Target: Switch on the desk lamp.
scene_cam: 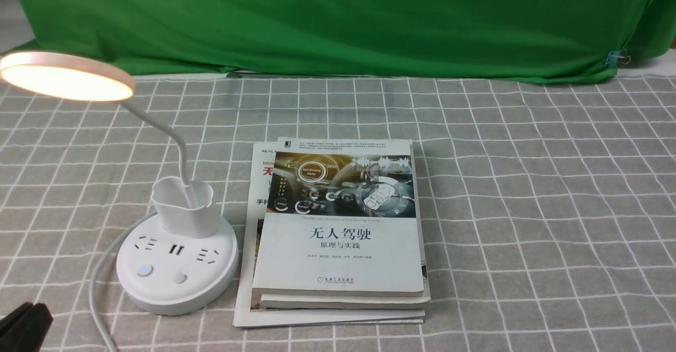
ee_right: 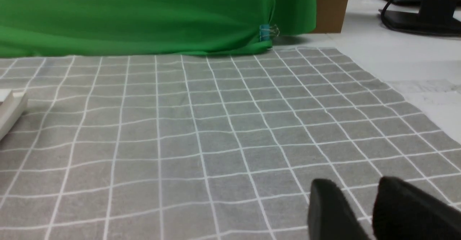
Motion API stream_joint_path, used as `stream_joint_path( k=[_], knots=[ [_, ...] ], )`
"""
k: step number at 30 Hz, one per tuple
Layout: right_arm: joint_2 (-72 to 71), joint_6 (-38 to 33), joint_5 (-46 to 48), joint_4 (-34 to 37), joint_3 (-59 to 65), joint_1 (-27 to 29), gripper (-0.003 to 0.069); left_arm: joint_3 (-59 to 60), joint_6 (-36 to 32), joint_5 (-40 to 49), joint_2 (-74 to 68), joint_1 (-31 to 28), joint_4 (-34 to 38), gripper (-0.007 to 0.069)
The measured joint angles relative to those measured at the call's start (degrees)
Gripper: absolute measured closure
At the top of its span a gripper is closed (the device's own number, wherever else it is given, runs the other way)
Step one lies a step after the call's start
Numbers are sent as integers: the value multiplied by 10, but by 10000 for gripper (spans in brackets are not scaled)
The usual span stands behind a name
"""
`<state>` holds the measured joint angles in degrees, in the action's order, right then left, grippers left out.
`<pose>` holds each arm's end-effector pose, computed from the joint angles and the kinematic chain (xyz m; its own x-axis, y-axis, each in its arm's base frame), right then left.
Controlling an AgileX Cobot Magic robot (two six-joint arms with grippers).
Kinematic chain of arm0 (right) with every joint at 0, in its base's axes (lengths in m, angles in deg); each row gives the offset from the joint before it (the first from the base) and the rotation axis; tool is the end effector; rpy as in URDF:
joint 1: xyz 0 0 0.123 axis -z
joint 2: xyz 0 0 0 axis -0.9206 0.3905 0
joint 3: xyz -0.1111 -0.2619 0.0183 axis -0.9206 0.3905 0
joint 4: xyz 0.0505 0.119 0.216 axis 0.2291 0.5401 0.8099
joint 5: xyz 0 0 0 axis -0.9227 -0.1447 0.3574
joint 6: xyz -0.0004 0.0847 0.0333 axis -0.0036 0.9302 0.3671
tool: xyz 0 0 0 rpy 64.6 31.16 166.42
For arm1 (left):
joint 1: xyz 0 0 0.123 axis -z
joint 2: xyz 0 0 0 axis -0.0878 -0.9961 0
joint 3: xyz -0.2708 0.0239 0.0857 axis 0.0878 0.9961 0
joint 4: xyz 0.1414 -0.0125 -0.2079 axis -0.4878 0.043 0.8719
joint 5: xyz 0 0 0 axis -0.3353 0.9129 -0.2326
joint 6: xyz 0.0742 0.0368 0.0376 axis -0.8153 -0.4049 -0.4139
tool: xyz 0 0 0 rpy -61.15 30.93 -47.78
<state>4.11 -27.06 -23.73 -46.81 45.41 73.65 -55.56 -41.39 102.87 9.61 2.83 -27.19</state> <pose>0.0549 -0.0098 0.1899 -0.1537 -0.0257 -0.9878 0.1452 0.9882 -0.0483 0.0551 -0.0081 0.1886 -0.1647 0.0128 -0.9863 0.1401 0.9901 -0.0106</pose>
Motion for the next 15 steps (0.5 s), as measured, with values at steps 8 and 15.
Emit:
stream_joint_path(
  k=[8, 15],
  knots=[
    [0, 0, 0, 0, 0, 0, 414, 0, 0, -7, 2, 0, 4, 606],
    [0, 0, 0, 0, 0, 0, 414, 0, 0, -8, 2, 0, -1, 606]
  ],
)
